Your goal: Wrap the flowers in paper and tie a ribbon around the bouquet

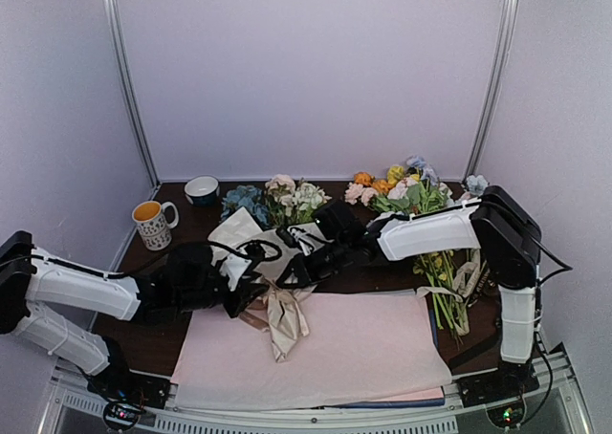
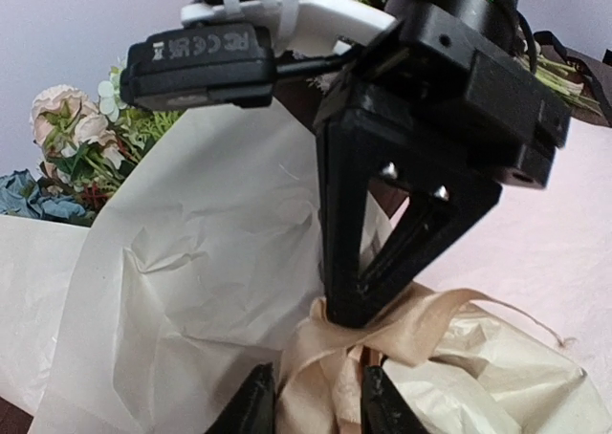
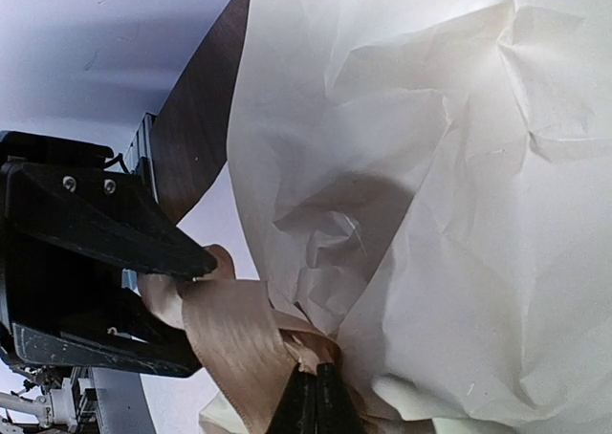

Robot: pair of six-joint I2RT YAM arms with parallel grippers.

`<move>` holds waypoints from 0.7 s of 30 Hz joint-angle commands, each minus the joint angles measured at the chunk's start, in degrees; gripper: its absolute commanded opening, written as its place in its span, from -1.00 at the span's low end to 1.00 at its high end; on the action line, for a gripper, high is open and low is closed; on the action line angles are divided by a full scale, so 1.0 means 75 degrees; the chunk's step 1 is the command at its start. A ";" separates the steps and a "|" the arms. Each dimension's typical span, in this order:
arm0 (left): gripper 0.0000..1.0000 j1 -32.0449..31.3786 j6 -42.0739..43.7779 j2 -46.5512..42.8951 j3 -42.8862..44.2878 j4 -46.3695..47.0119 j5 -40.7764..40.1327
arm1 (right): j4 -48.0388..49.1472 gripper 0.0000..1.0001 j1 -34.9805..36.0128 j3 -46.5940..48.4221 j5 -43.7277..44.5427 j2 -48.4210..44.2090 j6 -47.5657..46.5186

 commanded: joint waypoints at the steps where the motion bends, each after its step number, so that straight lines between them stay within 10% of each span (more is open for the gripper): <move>1: -0.24 0.0014 -0.0246 -0.0607 0.0255 -0.1722 0.0179 | -0.0278 -1.00 -0.0050 -0.0009 0.0277 -0.0416 -0.0258; 10: 0.00 0.0037 -0.0618 -0.0653 0.0395 -0.3216 -0.0067 | -0.0494 -0.98 -0.0043 0.0125 0.0411 -0.0443 -0.0336; 21: -1.00 0.0102 -0.0637 -0.0307 0.0686 -0.2734 -0.0570 | -0.0694 -0.98 -0.0056 0.0115 0.0597 -0.0614 -0.0433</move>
